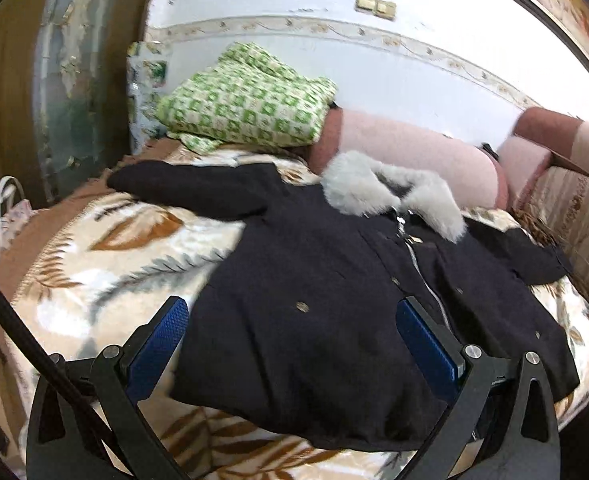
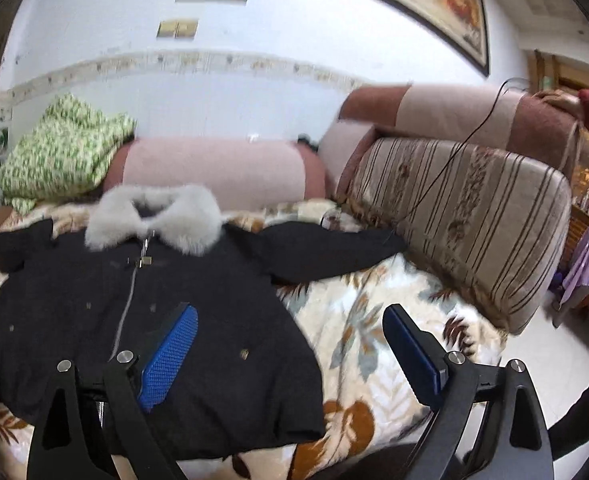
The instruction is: Fold large clothes
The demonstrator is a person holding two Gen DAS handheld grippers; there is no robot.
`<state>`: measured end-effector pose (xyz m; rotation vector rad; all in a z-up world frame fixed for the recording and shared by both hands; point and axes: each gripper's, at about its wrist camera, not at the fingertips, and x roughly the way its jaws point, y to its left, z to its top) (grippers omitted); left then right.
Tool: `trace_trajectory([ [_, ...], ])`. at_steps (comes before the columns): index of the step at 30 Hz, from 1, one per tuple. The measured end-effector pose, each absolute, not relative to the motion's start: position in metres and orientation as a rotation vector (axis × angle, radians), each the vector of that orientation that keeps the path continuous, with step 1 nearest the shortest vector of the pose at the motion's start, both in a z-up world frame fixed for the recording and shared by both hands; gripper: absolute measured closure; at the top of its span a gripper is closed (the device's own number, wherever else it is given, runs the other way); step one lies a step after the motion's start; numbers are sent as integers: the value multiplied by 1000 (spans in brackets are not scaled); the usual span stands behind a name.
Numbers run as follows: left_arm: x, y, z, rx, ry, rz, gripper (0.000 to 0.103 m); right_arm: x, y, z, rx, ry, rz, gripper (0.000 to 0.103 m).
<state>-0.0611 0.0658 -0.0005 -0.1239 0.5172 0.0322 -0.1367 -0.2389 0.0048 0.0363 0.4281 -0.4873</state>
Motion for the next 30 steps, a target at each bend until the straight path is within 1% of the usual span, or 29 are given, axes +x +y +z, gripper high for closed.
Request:
trace_trajectory([
  [3,-68,70,14,-119,487,70,0,-145,-242,12,22,354,-497,7],
  [4,-72,70,20,-113,473,77,0,-144,-244,13,25,355,-497,7],
  [10,-78,57,57,-72,398,99,0,-129,-253,8,59,407,-457,7],
  [16,-46,21,90,3,340,108,0,-103,-268,7,105,455,-432,7],
  [19,-23,3,93,24,327,122,0,-83,-275,0,110,472,-433,7],
  [24,5,-28,87,28,372,41,0,-43,-279,-15,83,517,-439,7],
  [28,9,-59,85,61,410,-47,0,-7,-276,-28,60,576,-412,7],
  [30,8,-76,84,104,402,-68,0,11,-271,-35,32,609,-391,7],
])
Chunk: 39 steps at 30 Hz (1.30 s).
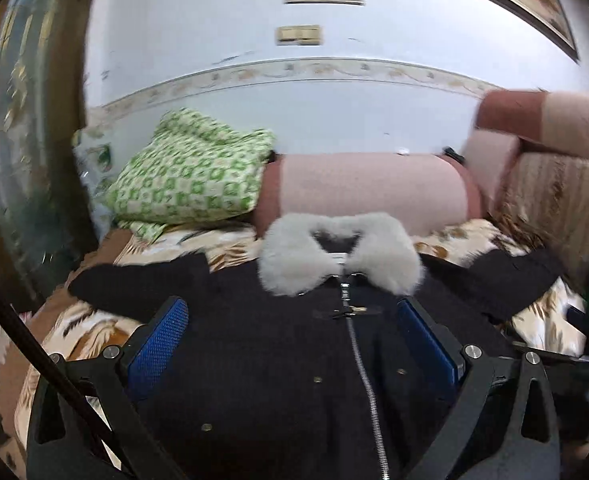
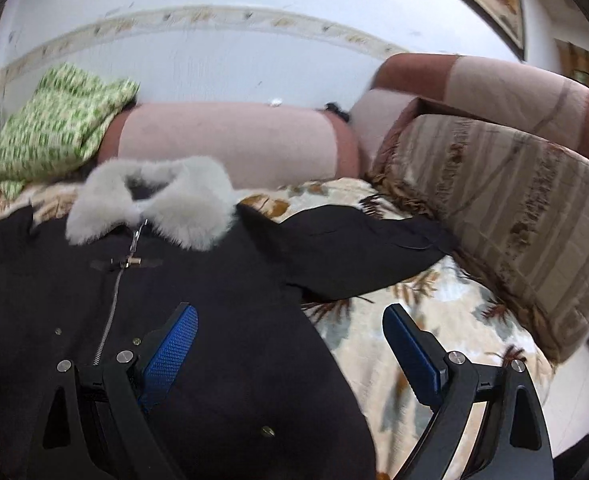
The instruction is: Fold large clothes
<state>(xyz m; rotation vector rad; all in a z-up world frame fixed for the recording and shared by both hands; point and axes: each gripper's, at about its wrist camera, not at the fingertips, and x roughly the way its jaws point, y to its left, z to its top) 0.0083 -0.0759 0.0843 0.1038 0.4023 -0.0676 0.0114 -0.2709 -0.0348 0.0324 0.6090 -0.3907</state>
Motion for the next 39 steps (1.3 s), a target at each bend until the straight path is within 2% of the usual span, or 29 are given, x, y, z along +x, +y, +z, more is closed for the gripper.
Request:
trace_trajectory([
  [6,8,-107,82,187,384,-96,0,33,-266,-47,-25,619,-380,7],
  [16,29,-108,58,180,355,-27,0,43,-286,-68,15,667,-418,7],
  [23,43,-88,31,200,274,99,0,47,-302,-76,71,668,-476,7],
  [31,77,-48,23,68,408,124,0,36,-307,-78,91,596,-610,7],
  [36,79,-24,26,12,419,153,0,8,-294,-58,31,513,-694,7],
  [39,76,-15,31,-2,410,180,0,0,-289,-55,18,552,-649,7],
])
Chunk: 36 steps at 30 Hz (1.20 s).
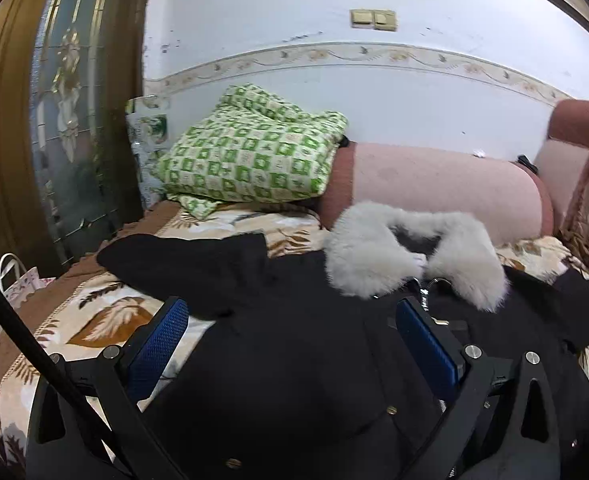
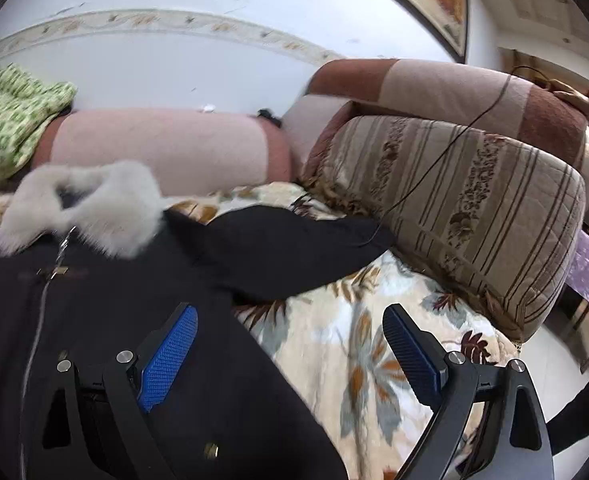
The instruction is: Fold large clothes
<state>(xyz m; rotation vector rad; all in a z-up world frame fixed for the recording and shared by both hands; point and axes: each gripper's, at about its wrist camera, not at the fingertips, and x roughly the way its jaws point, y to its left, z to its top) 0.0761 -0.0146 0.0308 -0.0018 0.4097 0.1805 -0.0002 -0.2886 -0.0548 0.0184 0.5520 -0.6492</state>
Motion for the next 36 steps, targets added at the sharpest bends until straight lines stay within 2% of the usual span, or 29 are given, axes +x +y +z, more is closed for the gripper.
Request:
trace_trajectory([
  [12,59,3,47,-20,367,215,0,-28,-258,-29,33,550,-563,7],
  [23,61,14,50,-36,372,222,0,-15,-244,-34,-10,574,-508,7],
  [36,97,-17,8,82,571,113,0,51,-243,-55,-52,567,-407,7],
])
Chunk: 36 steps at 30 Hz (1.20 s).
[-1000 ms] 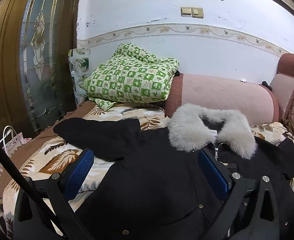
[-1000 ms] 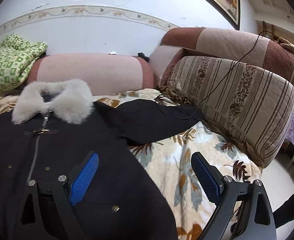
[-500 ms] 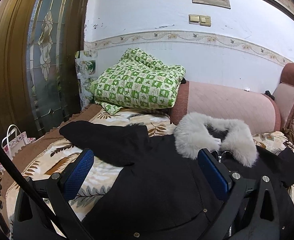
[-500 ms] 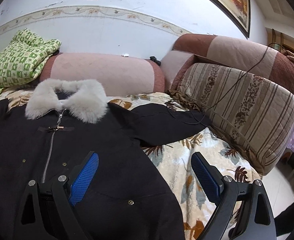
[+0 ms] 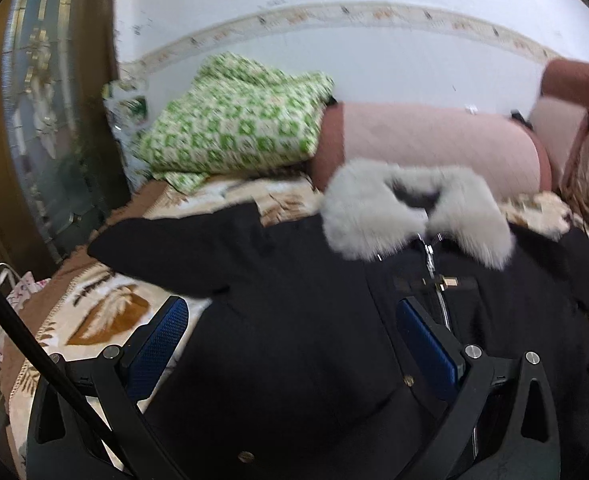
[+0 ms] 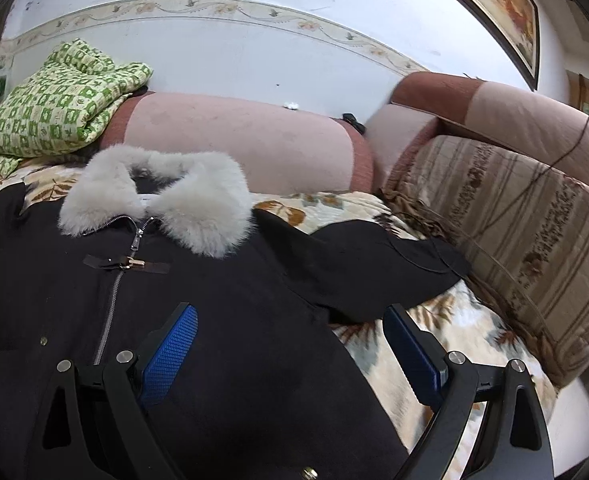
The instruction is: Fold large clothes
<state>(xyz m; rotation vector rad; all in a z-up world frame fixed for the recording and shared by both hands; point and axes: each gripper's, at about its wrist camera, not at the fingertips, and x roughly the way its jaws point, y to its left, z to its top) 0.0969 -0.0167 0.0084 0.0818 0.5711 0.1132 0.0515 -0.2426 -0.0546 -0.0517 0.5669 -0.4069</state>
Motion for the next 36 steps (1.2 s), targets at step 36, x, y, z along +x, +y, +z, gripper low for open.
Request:
trace_trajectory([
  [36,91,-59,-25,159,665,-29,0,54,-266,-81,-63,737,-549,7],
])
